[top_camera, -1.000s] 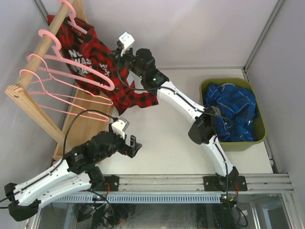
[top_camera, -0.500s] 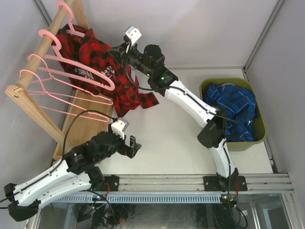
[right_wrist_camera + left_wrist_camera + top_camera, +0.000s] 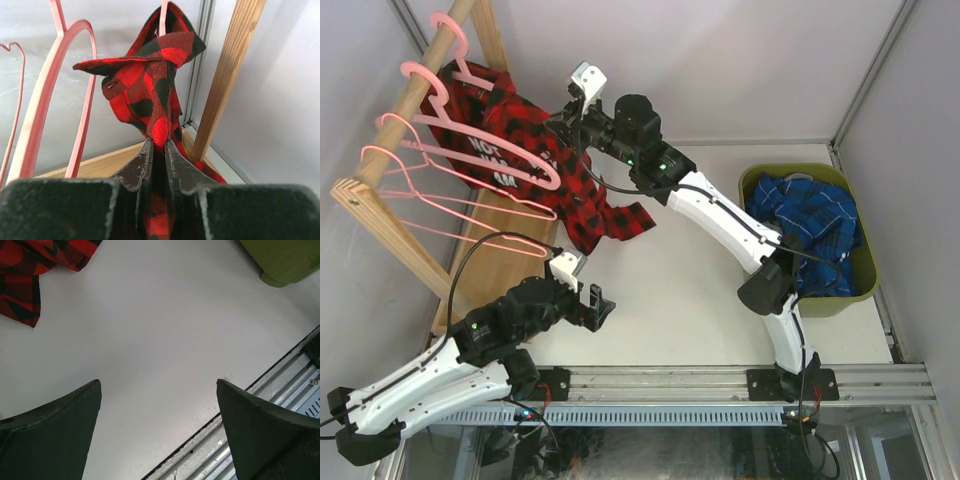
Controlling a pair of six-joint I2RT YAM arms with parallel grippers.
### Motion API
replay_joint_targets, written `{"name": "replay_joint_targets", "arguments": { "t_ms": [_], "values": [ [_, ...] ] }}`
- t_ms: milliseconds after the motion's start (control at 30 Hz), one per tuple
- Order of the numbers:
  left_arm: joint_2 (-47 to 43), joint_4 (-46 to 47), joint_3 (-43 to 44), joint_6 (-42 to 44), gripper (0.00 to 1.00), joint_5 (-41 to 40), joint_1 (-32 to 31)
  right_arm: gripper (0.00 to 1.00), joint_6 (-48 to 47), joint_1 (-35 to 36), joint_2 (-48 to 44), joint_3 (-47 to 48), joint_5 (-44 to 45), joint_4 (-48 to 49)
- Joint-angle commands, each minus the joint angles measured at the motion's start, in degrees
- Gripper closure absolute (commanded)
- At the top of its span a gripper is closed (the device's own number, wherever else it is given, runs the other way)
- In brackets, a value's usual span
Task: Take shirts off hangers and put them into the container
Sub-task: Pick up the hanger from the clothesline.
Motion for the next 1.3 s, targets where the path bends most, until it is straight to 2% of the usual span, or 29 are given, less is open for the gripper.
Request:
{"name": "replay_joint_targets", "arguments": {
  "t_ms": [0,200,367,567,700,800,900,1000,1100,1267],
  "values": [
    [-0.05,0.98,2.14,-0.62,0.0,-0.4,-0.11,0.9,-0.33,0.75,2.06,2.91,-1.15,-2.7],
    [-0.27,0.89,2.09,-0.67,0.0,-0.69,-0.11,0.8,0.6,0.51,4.76,5.5,-1.18,-3.3],
    [-0.37,0.88,1.93,-0.57,0.0,-0.8,-0.11,0.64,1.78,-0.02,7.15,8.23,-1.5,-3.82],
    [-0.11,0.83,1.96,-0.48,0.0,-0.83,-0.11,0.6,2.31,-0.65,10.92,12.46,-1.52,-2.32],
    [-0.14,0.97,1.87,-0.65,0.0,-1.0,-0.11,0.66,2.51,-0.91,13.29,14.78,-1.7,0.72],
    [-0.01,0.9,1.89,-0.67,0.0,-1.11,-0.11,0.78,3.23,-0.84,13.71,15.03,-2.34,3.07],
    [0.36,1.04,2.02,-0.67,0.0,-0.99,-0.11,0.99,3.25,-0.7,13.26,15.05,-0.39,3.54],
    [0.62,1.06,2.22,-0.67,0.0,-0.73,-0.11,1.0,3.17,-0.48,10.79,11.4,4.1,7.16],
    [0.84,1.14,2.23,-0.67,0.0,-0.66,-0.11,1.0,4.31,-0.39,7.2,5.85,6.31,17.02],
    [1.01,1.6,2.3,-0.84,0.0,-0.54,-0.11,1.0,5.41,-0.3,8.47,8.85,7.15,23.86]
  ]
}}
